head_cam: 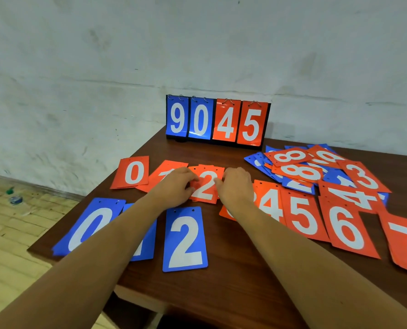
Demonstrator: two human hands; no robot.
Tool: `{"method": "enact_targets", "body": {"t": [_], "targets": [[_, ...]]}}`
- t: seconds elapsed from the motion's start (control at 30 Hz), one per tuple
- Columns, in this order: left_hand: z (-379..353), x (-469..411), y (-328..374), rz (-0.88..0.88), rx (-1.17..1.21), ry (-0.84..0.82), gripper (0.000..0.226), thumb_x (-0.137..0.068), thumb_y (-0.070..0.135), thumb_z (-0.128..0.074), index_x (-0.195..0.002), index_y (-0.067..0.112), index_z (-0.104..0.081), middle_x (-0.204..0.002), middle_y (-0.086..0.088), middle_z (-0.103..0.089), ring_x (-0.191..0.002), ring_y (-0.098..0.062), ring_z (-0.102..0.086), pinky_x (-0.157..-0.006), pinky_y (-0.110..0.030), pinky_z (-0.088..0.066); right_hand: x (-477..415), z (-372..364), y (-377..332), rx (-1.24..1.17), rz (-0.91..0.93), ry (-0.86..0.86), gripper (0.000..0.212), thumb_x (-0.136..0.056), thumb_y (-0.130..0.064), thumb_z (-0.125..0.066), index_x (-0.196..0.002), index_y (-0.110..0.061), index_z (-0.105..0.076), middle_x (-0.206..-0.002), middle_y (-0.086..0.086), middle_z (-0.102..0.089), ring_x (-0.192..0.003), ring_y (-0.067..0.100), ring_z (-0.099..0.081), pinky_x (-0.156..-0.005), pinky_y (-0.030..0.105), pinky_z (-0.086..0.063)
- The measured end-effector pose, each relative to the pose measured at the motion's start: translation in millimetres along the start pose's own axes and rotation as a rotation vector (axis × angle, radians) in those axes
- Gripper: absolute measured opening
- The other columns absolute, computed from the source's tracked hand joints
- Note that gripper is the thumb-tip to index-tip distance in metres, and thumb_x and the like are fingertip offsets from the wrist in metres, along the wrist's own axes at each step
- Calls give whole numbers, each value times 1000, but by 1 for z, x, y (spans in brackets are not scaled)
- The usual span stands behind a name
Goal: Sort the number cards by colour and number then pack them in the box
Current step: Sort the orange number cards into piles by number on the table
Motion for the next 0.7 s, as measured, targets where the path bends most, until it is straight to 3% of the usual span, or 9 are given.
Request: {"method": "enact_targets", "body": {"t": [0.17,0.37,0.5,0.6,0.7], "targets": [[3,-11,26,-7,100,149,25,-94,26,-58,-120,25,-61,-127,4,-54,-117,-12,-50,-99,-27,-43,3,40,42,-100,129,73,31,-95,-32,-56,-120,-15,-62,-118,5,-60,-111,17,-54,-94,31,-45],[-11,-63,103,-65,197,162,21,-93,20,-60,-114,20,-63,-114,2,-54,-103,-10,-54,-86,-22,-42,-27,83,139,46,53,27,48,-93,-31,-59,-134,-8,-51,-137,12,-50,-125,26,-47,-103,38,-40],[-32,-106,144,-70,185,138,20,-91,17,-60,-111,15,-63,-115,-6,-56,-106,-19,-55,-85,-25,-42,-50,89,179,122,22,7,56,-92,-37,-60,-138,-9,-47,-142,12,-48,-128,27,-46,-105,39,-39],[-50,-129,163,-109,155,66,28,-93,21,-59,-121,16,-62,-127,-7,-55,-115,-21,-53,-94,-29,-44,-65,83,197,147,8,-100,61,-90,-44,-60,-142,-15,-45,-144,7,-48,-129,24,-47,-106,38,-40],[-67,-141,172,-153,118,17,35,-94,24,-57,-128,15,-58,-132,-7,-56,-120,-21,-52,-101,-31,-43,-71,77,208,131,69,-161,48,-93,-42,-58,-134,-18,-54,-131,5,-59,-118,21,-55,-101,34,-44]]}}
Point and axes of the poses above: each hand's wrist, its own x-axis away from the middle knuckle, its own z-axis out of the back of the hand, y = z × x, the point moved 1 cm from there along -x, towards the middle knuckle
